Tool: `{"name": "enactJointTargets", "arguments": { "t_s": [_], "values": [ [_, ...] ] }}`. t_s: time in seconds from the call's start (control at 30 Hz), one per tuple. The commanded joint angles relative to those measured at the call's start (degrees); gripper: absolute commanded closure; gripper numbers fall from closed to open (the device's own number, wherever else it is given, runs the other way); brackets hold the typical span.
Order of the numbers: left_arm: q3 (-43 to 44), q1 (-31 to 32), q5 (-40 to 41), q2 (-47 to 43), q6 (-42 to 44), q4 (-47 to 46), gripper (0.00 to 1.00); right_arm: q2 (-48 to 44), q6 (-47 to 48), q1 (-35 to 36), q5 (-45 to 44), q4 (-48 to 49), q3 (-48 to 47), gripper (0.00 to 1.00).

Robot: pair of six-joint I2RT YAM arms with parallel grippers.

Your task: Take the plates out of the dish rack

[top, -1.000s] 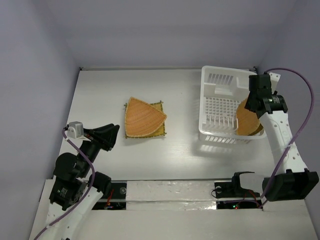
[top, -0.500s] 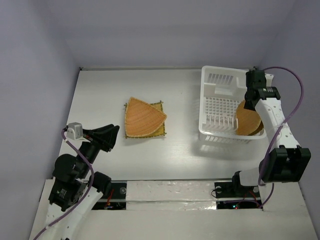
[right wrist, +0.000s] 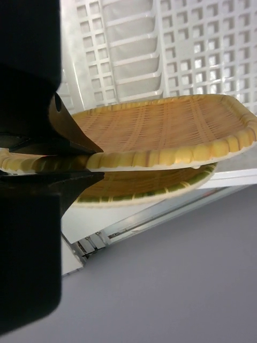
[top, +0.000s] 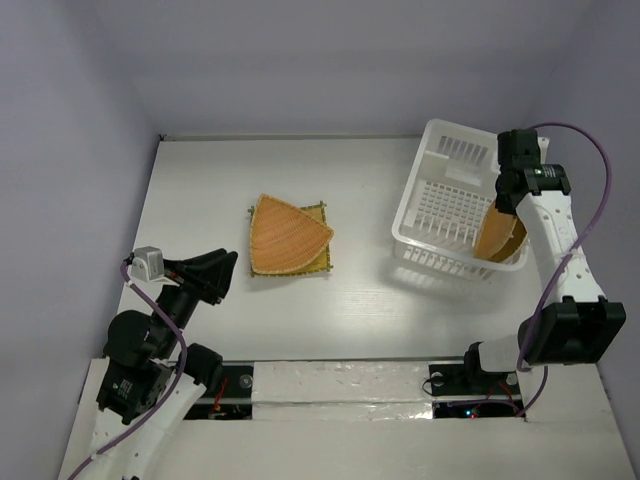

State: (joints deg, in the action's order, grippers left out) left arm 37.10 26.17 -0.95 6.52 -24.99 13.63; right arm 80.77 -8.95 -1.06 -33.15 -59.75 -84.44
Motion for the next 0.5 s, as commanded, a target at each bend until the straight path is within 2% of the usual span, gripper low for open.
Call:
{"name": "enactJointTargets", "arguments": {
  "t_s": [0.0, 0.3, 0.4, 0.47],
  "values": [
    [0.6, 0.28, 0.34, -0.81, -0.49, -1.5, 0.68, -4.12, 0.07, -0.43, -2.8, 0.69, -7.04, 1.0],
    [0.52, 0.28, 0.42, -0.46, -0.67, -1.59, 0.68, -7.73, -0.36, 0.09, 1.41, -3.0, -17.06, 1.0],
    [0.52, 0.28, 0.42, -0.46, -0.67, -1.59, 0.68, -10.19, -2.38, 0.62, 5.97, -2.66, -21.81, 1.0],
    [0.43, 0.28, 0.34, -0.37, -0.67, -1.67, 0.68, -12.81, -4.92, 2.19, 14.39, 0.48, -22.26, 1.0]
  ]
}}
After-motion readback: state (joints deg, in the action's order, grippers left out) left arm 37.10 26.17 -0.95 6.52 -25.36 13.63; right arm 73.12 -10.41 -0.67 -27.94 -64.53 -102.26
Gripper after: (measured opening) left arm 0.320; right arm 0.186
